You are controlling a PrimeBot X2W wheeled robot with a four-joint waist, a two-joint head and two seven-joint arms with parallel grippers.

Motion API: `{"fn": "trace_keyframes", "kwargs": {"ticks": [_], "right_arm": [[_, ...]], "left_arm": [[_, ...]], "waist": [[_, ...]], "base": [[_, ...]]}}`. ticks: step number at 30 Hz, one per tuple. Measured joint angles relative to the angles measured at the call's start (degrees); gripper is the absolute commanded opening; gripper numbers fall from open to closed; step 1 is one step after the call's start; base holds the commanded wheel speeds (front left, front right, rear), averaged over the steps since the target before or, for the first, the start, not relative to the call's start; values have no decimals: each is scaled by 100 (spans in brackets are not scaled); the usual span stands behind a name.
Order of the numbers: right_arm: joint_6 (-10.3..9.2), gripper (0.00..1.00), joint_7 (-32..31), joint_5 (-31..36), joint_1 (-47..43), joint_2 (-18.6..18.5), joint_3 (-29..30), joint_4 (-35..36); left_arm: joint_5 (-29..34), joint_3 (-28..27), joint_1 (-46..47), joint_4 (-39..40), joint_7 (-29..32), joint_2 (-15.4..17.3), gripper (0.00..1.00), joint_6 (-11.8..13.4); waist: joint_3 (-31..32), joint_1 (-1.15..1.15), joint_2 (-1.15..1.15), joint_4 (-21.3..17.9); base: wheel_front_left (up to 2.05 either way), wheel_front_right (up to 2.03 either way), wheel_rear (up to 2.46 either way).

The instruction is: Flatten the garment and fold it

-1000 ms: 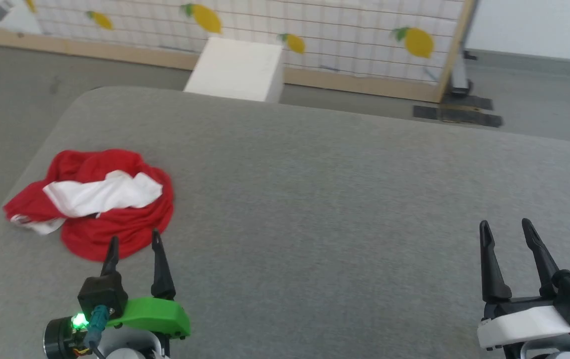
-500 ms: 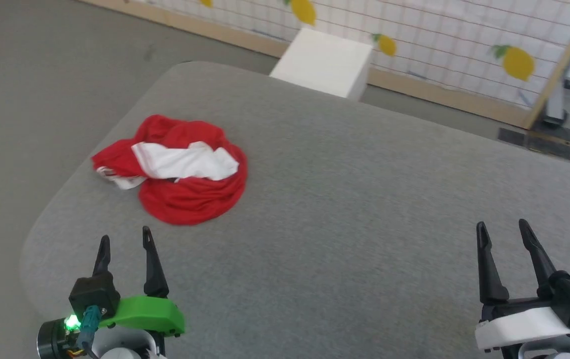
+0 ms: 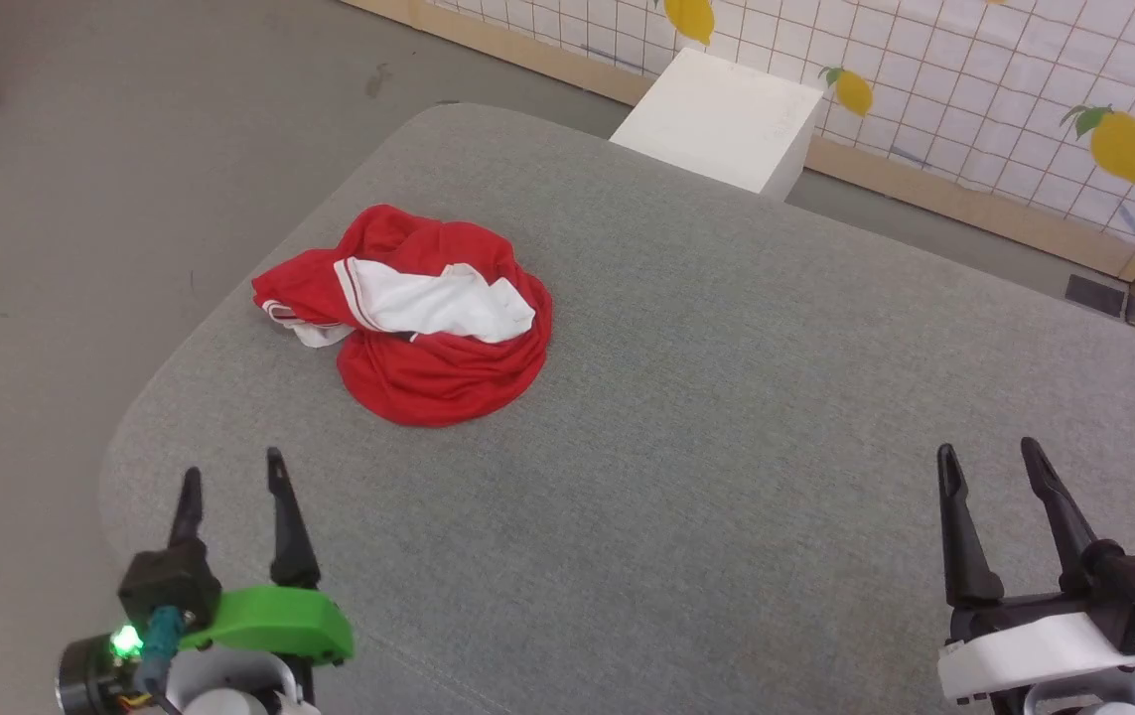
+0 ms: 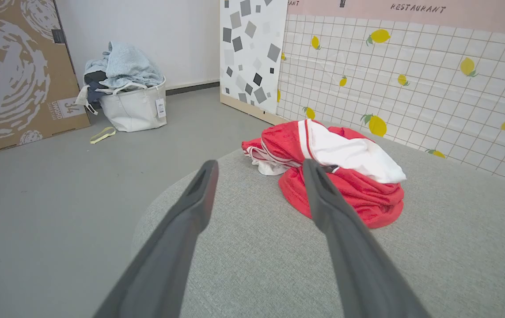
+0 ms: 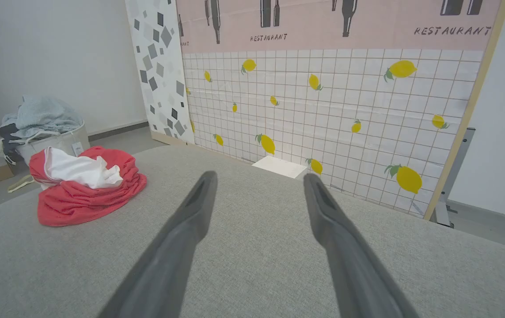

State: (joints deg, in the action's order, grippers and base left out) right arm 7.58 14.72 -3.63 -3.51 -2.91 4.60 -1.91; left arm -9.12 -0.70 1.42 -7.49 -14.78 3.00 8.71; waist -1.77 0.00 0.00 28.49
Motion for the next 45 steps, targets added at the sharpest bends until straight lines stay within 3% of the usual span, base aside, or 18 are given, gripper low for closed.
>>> {"fn": "trace_keyframes", "kwargs": {"ticks": [5,8,9,10,11,13,19,27,33,43,44,45], "right_arm": [[0,100,0,11,5,1,-21,10],[0,100,0,53,32,1,-36,24],[0,100,-1,133,83,2,-53,48],[0,100,-1,163,112,2,-55,51],[0,100,0,294,271,2,-37,98],[0,100,0,357,365,4,-34,120],[0,100,-1,448,648,7,-87,172],[0,100,0,624,988,5,-38,355],[0,100,-1,698,1159,5,-26,492],[0,100,-1,724,1252,4,-14,578],[0,100,0,725,1260,4,-12,578],[0,100,0,734,1267,4,-12,578]], "left_arm": [[62,-207,532,-147,0,181,100,-339],[53,-275,1274,-615,1,508,100,-616],[4,-227,2152,-1270,447,891,100,-950],[-32,-226,2404,-1440,634,991,100,-1071],[-309,-44,3523,-2319,1746,1413,100,-1478],[-616,49,4019,-2776,2357,1546,100,-1559],[-1667,722,4838,-3487,4237,1833,100,-1590],[-2897,1668,5119,-3451,6393,2647,100,-1603],[-3172,1881,5117,-3410,6818,2974,100,-1604],[-3221,2027,5005,-3611,6839,3126,100,-1604],[-3226,2035,5005,-3620,6840,3153,0,-1605],[-3229,2038,5005,-3621,6840,3170,0,-1605]], "waist": [[-55,0,0,-60],[-137,0,0,-109],[-242,0,0,-186],[-275,0,0,-213],[-477,0,0,-353],[-599,0,0,-444],[-950,0,0,-788],[-1496,0,0,-1324],[-1954,0,0,-1653],[-2505,0,0,-2084],[-2536,0,0,-2108],[-2556,0,0,-2126]], "base": [[0,0,0],[0,0,0],[0,0,0],[0,0,0],[0,0,0],[0,0,0],[0,0,0],[0,0,0],[0,0,0],[0,0,0],[0,0,0],[0,0,0]]}}
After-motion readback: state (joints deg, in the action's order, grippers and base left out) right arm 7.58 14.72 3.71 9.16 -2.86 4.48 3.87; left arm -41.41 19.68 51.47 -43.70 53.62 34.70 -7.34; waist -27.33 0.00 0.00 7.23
